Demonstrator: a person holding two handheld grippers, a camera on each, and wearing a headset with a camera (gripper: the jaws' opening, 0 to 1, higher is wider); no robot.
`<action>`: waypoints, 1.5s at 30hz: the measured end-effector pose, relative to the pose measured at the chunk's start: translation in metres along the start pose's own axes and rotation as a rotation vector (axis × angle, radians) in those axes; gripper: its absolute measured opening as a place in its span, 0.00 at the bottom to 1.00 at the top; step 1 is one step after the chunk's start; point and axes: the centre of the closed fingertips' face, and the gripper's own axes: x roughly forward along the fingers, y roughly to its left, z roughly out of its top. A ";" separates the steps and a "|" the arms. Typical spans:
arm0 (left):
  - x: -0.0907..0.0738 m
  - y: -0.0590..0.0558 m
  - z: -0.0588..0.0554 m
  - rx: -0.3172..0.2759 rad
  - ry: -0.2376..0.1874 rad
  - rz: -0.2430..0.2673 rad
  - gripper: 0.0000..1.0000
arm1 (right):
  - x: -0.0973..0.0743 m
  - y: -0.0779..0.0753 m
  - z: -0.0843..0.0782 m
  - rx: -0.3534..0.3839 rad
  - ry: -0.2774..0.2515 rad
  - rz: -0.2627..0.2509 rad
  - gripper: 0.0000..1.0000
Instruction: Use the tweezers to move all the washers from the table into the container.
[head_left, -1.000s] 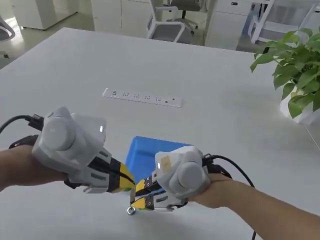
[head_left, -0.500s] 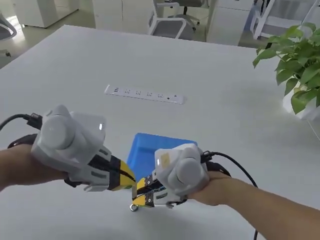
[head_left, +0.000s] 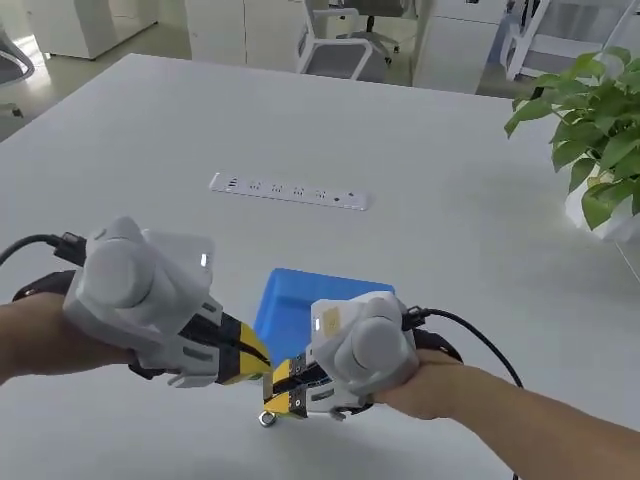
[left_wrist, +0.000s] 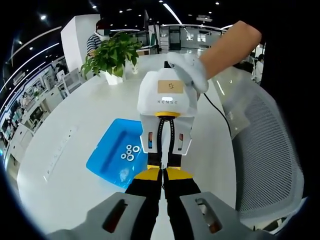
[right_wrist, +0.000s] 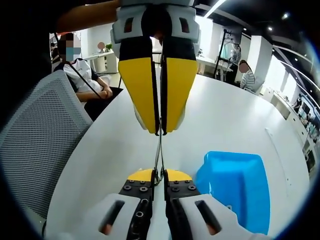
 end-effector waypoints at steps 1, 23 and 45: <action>0.000 0.000 0.000 -0.002 -0.002 0.002 0.09 | 0.000 0.000 0.000 0.000 0.000 -0.002 0.07; -0.022 0.009 -0.006 -0.186 -0.151 0.108 0.55 | -0.015 -0.004 0.011 -0.004 -0.001 -0.023 0.08; -0.032 0.018 -0.002 -0.294 -0.309 0.222 0.97 | -0.047 -0.020 0.039 0.010 -0.033 -0.050 0.08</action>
